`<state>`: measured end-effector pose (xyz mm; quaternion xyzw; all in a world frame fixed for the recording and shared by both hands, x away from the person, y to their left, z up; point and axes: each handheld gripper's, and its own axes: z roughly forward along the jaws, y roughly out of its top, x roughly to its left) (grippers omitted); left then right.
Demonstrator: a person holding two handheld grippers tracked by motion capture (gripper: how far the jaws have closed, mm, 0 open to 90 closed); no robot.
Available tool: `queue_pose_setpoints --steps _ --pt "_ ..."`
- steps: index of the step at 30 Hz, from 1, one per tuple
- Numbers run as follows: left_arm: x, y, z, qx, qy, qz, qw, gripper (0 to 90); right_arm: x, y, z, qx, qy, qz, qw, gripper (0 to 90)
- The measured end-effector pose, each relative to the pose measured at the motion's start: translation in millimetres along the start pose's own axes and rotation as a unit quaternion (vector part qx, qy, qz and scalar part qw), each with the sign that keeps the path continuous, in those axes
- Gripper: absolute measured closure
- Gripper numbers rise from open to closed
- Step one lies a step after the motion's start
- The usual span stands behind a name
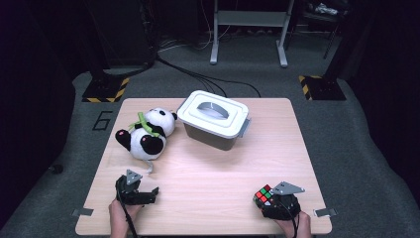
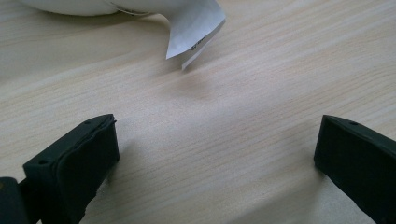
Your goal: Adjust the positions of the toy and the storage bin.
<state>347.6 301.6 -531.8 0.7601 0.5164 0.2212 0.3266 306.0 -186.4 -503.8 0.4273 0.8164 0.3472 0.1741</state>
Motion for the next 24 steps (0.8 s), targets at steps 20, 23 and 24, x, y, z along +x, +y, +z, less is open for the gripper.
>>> queue_pose_setpoints --steps 20,23,24 --pt "-0.2 0.0 -0.1 0.0 0.0 0.003 1.0 0.1 4.4 28.4 13.3 -0.013 0.014 -0.023 0.9995 32.6" --pt "-0.1 -0.1 -0.1 0.0 0.0 0.003 1.0 0.1 6.7 34.7 17.4 -0.014 0.019 -0.027 0.9994 32.6" --pt "-0.2 -0.1 0.1 -0.001 -0.001 0.002 1.0 0.1 7.5 36.8 18.6 -0.015 0.02 -0.03 0.9992 32.6"
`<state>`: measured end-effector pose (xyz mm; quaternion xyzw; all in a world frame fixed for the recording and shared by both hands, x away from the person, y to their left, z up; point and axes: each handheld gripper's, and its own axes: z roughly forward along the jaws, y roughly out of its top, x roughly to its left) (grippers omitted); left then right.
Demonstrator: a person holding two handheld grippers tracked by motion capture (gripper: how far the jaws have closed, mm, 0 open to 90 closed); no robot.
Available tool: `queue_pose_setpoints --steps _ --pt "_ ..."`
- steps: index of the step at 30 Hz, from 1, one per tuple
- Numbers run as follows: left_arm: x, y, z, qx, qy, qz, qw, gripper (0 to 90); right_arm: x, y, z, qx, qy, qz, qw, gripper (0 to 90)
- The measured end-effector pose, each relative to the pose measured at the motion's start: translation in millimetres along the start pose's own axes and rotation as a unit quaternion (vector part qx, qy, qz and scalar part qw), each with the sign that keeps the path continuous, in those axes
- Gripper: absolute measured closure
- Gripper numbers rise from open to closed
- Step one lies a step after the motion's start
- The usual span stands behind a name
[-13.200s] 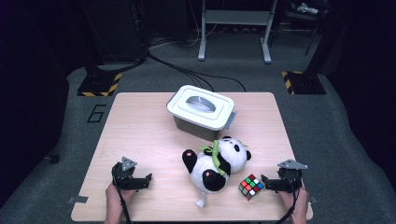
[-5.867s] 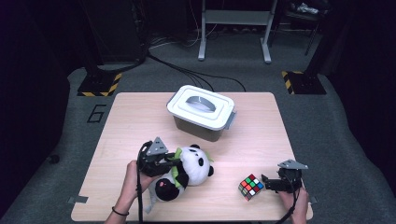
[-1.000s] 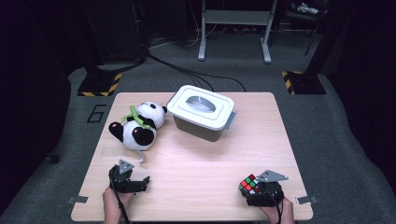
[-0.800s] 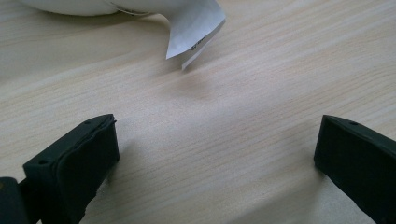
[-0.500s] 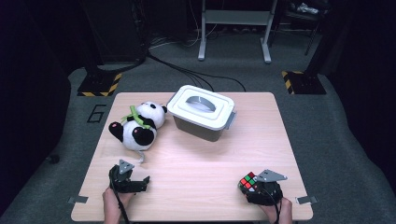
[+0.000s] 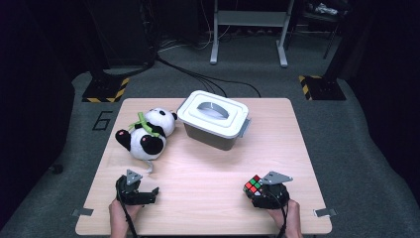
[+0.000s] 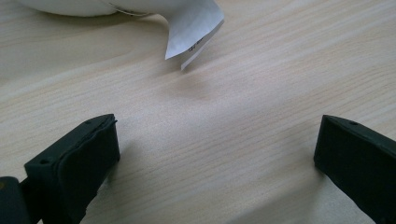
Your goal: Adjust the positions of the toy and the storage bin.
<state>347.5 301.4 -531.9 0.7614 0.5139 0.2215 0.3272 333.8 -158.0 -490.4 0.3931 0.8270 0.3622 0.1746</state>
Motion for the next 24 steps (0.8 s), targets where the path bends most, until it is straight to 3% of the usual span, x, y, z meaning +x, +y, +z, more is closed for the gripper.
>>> queue_pose_setpoints --steps 18,24 --pt "-0.3 0.0 0.0 0.0 -0.001 0.001 1.0 0.1 22.5 48.8 39.1 -0.012 0.048 -0.043 0.9979 33.0" --pt "-0.3 0.0 0.0 0.0 -0.001 0.0 1.0 0.2 33.2 64.7 52.7 -0.004 0.062 -0.055 0.9965 33.0"
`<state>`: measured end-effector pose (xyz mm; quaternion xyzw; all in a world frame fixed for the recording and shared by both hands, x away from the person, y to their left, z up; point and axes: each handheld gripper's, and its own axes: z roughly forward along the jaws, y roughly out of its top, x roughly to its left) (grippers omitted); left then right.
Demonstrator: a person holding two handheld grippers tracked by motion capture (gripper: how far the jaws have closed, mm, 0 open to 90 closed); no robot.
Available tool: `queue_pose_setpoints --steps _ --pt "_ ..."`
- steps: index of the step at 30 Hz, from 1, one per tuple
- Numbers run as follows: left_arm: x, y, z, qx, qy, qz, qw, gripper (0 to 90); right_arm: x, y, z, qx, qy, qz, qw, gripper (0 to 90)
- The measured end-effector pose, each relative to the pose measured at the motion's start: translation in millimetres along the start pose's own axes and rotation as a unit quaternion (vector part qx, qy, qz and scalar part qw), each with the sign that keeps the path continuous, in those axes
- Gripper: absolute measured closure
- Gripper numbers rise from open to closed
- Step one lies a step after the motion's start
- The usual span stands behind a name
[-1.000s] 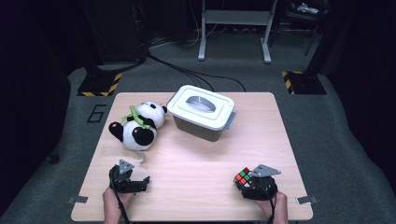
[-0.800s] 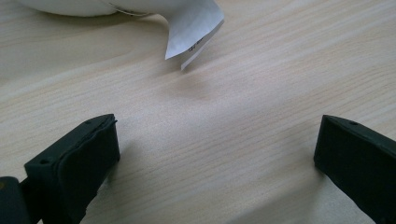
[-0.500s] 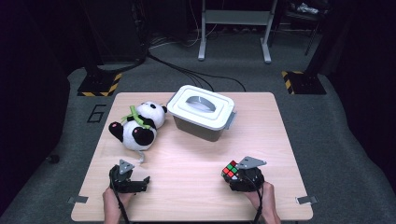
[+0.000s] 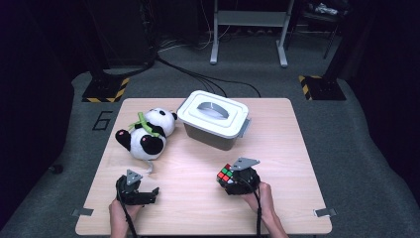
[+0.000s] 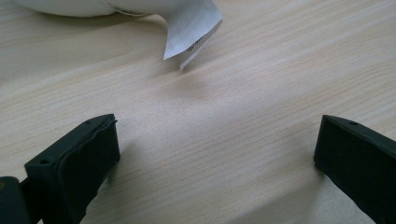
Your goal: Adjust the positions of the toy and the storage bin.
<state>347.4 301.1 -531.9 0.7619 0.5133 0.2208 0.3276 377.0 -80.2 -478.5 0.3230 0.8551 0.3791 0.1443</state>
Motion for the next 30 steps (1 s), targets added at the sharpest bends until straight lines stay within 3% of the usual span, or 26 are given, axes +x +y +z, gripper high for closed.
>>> queue_pose_setpoints --steps 8,18,30 --pt "-0.1 0.0 0.0 0.0 0.0 0.0 1.0 0.2 13.3 25.7 29.5 0.008 0.022 -0.017 0.9996 33.0" --pt "-1.5 1.4 0.5 0.004 -0.004 0.002 1.0 0.3 31.4 40.7 66.9 0.038 0.041 -0.038 0.9977 33.0" --pt "-1.5 1.4 0.5 0.004 -0.005 0.003 1.0 0.3 38.5 47.4 84.6 0.041 0.054 -0.035 0.9971 32.8"
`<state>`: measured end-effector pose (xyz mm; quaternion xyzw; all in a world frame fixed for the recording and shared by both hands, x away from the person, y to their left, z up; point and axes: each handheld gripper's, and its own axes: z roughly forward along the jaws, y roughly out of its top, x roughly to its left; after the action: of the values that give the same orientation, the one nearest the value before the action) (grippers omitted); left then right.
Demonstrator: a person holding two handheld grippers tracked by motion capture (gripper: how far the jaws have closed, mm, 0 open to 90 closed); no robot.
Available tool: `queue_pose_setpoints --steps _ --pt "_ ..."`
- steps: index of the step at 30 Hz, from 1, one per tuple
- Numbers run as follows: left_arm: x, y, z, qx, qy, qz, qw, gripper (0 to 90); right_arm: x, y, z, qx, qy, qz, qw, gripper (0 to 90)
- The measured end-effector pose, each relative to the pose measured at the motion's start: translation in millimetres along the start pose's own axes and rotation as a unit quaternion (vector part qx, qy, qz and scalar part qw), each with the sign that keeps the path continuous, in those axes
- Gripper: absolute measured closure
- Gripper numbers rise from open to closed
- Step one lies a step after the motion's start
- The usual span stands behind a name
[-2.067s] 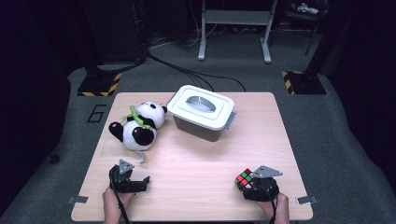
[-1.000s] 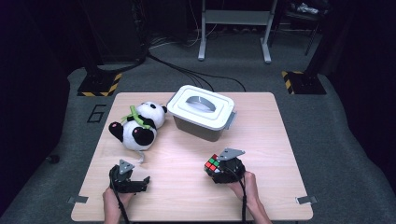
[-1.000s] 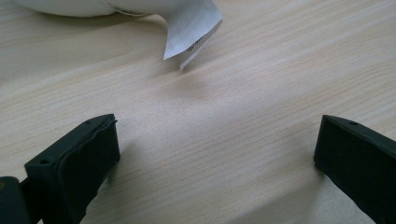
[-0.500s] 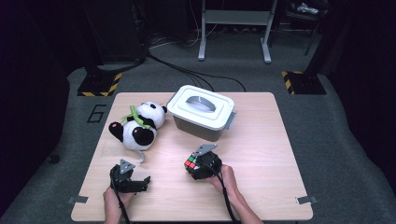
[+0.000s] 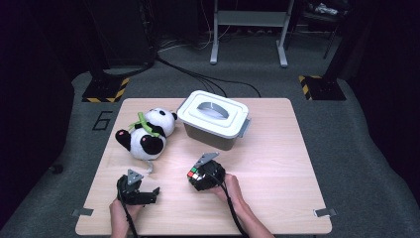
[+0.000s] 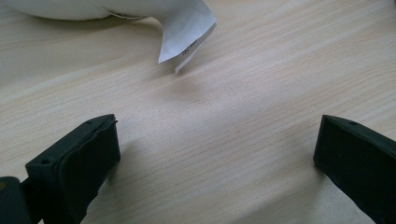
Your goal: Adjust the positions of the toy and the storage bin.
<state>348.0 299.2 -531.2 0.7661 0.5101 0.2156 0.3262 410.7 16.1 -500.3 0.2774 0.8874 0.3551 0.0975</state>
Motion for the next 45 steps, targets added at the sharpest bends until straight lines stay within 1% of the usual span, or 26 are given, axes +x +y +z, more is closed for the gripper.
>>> queue_pose_setpoints --steps 3,4,6,7,8,9,10,11,12,14,15,19,22,25,26,28,31,33,36,38,39,40,41,42,44,45 --pt "0.0 0.0 0.0 0.0 0.0 0.0 1.0 0.3 0.2 0.6 1.5 -0.004 -0.001 -0.004 1.0 32.9" --pt "0.0 0.0 0.0 0.0 0.0 0.0 1.0 0.3 1.4 0.8 2.1 -0.004 0.0 0.002 1.0 32.9" --pt "0.0 0.0 0.0 0.0 0.0 0.0 1.0 0.3 0.7 1.5 3.2 -0.006 0.001 -0.009 0.9999 32.6" --pt "0.0 0.0 0.0 0.0 0.0 0.0 1.0 0.3 0.9 1.6 3.4 -0.008 0.001 -0.008 0.9999 31.2" --pt "0.0 0.0 0.0 0.0 0.0 0.0 1.0 0.3 2.0 1.1 3.2 -0.01 0.004 0.004 0.9999 25.0" --pt "0.1 0.0 0.0 0.0 0.0 0.0 1.0 0.3 2.0 1.0 2.5 -0.013 0.002 0.009 0.9999 21.8" --pt "0.2 0.0 0.1 0.0 0.0 0.0 1.0 0.3 0.6 0.7 1.0 -0.019 0.002 0.003 0.9998 20.6" --pt "0.1 0.0 0.1 0.0 0.0 0.0 1.0 0.3 0.6 0.2 -1.9 -0.023 0.003 0.008 0.9997 17.5" --pt "-0.1 -0.1 -0.1 0.0 0.0 0.001 1.0 0.3 0.2 -0.2 -5.6 -0.03 0.002 0.011 0.9995 13.7" --pt "-0.2 0.0 0.2 -0.002 -0.001 0.001 1.0 0.2 -1.0 -1.6 -15.4 -0.043 0.002 0.018 0.9989 9.4" --pt "-0.2 0.0 0.2 -0.002 0.0 0.001 1.0 0.1 -2.6 -2.6 -20.5 -0.049 0.0 0.017 0.9987 6.9" --pt "-0.6 0.6 -0.7 0.002 -0.002 0.012 0.9999 0.1 -10.5 -11.8 -41.8 -0.059 0.0 0.034 0.9977 0.8" --pt "-1.4 0.9 -0.1 -0.002 -0.007 0.015 0.9999 0.1 -16.3 -23.1 -57.0 -0.059 -0.011 0.046 0.9971 0.0" --pt "-2.2 3.4 -1.0 -0.001 -0.02 0.014 0.9997 0.1 -22.0 -35.4 -69.6 -0.064 -0.028 0.054 0.9961 0.0" --pt "-3.6 4.3 -1.2 -0.008 -0.021 0.013 0.9997 0.1 -25.3 -42.8 -74.9 -0.063 -0.036 0.061 0.9954 0.0" --pt "-7.1 7.7 -2.8 -0.014 -0.031 0.013 0.9993 0.0 -31.6 -55.0 -81.3 -0.062 -0.048 0.076 0.994 0.0" --pt "-14.1 13.3 -4.2 -0.02 -0.044 0.021 0.9986 0.0 -46.6 -78.7 -90.2 -0.055 -0.061 0.105 0.991 0.0" --pt "-19.0 16.0 -4.0 -0.024 -0.05 0.023 0.9982 0.0 -58.8 -96.7 -96.0 -0.053 -0.073 0.13 0.9874 0.0" --pt "-26.6 21.6 -4.2 -0.027 -0.06 0.031 0.9974 0.0 -72.0 -116.0 -102.9 -0.049 -0.088 0.16 0.9819 0.0" --pt "-32.2 25.6 -4.2 -0.033 -0.063 0.038 0.9968 0.0 -80.7 -127.6 -107.4 -0.047 -0.101 0.169 0.9792 0.0" --pt "-34.8 27.9 -4.3 -0.033 -0.065 0.042 0.9964 0.0 -84.5 -133.1 -108.6 -0.047 -0.105 0.177 0.9774 0.0" --pt "-38.6 29.6 -3.1 -0.036 -0.068 0.044 0.9961 0.0 -89.0 -138.5 -110.1 -0.041 -0.108 0.182 0.9764 0.0" --pt "-42.5 31.9 -2.6 -0.034 -0.072 0.052 0.9955 0.0 -92.9 -143.6 -110.5 -0.039 -0.114 0.186 0.9751 0.0" --pt "-45.0 33.1 -1.6 -0.036 -0.074 0.056 0.995 0.0 -96.3 -149.5 -111.2 -0.035 -0.122 0.196 0.9723 0.0" --pt "-52.6 36.7 0.7 -0.041 -0.08 0.059 0.9943 0.0 -100.2 -155.6 -115.0 -0.04 -0.137 0.192 0.971 0.0" --pt "-55.8 39.0 1.0 -0.042 -0.084 0.062 0.9936 0.0 -101.4 -157.0 -116.7 -0.037 -0.142 0.194 0.97 0.0"
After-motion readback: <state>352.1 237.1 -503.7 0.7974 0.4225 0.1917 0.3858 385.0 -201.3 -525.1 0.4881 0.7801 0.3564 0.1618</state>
